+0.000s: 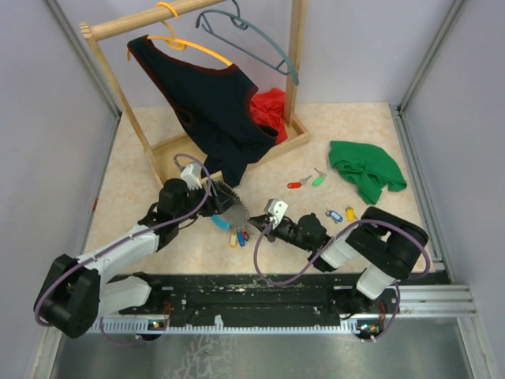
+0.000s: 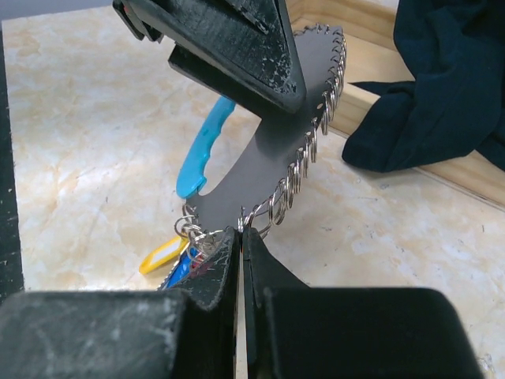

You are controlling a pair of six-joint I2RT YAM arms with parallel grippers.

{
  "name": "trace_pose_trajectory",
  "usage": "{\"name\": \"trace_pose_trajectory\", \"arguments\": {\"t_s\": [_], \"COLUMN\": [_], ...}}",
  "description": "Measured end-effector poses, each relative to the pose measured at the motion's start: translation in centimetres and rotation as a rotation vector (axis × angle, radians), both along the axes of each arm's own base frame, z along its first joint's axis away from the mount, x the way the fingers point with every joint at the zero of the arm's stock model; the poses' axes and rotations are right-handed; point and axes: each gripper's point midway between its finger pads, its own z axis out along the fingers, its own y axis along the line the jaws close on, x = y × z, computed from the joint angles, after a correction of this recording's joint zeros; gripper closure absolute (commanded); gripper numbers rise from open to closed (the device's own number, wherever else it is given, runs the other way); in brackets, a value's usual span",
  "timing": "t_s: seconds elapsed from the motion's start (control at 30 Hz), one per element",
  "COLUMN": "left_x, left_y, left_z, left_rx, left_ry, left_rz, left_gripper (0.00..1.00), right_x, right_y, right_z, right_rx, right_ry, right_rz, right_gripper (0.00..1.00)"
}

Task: Put the keys on the keyring

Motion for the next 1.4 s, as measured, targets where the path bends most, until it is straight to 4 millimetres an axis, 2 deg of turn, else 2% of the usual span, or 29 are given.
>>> {"name": "trace_pose_trajectory", "arguments": {"t_s": [0.23, 0.4, 0.7, 0.87, 1.0, 1.17, 1.4], "left_x": [-0.2, 0.0, 0.8, 0.3, 0.0, -1.2, -3.5], "left_y": [0.5, 0.6, -0.1, -0.1, -0.5, -0.4, -0.7], "left_z": [-0.6, -2.6, -5.5, -7.0, -5.1, -2.0, -1.2], "left_rx": [-0.001, 0.043, 0.116, 0.148, 0.110, 0.055, 0.012], "left_ry": [0.031, 0.122, 0.248, 0.298, 0.195, -0.059, -0.342], "left_rz": [0.011, 0.015, -0.006, -0.034, -0.077, -0.151, -0.280], "left_gripper": [0.29, 0.30, 0.30, 0.29, 0.31, 0.32, 0.30], "right_x": [0.2, 0.1, -0.1, 0.0, 0.2, 1.0, 1.7], "right_y": [-0.2, -0.2, -0.9, -0.9, -1.1, -1.7, -2.1], "right_z": [-0.8, -0.5, -2.3, -2.6, -2.6, -1.8, -0.6], "right_rx": [-0.057, -0.071, -0.151, -0.167, -0.168, -0.140, -0.085], "right_ry": [0.047, 0.057, 0.123, 0.135, 0.138, 0.142, 0.145], "right_rz": [-0.002, 0.006, -0.005, -0.010, -0.017, -0.034, -0.004], "right_gripper": [1.00, 1.00, 1.00, 1.00, 1.00, 1.00, 1.00]}}
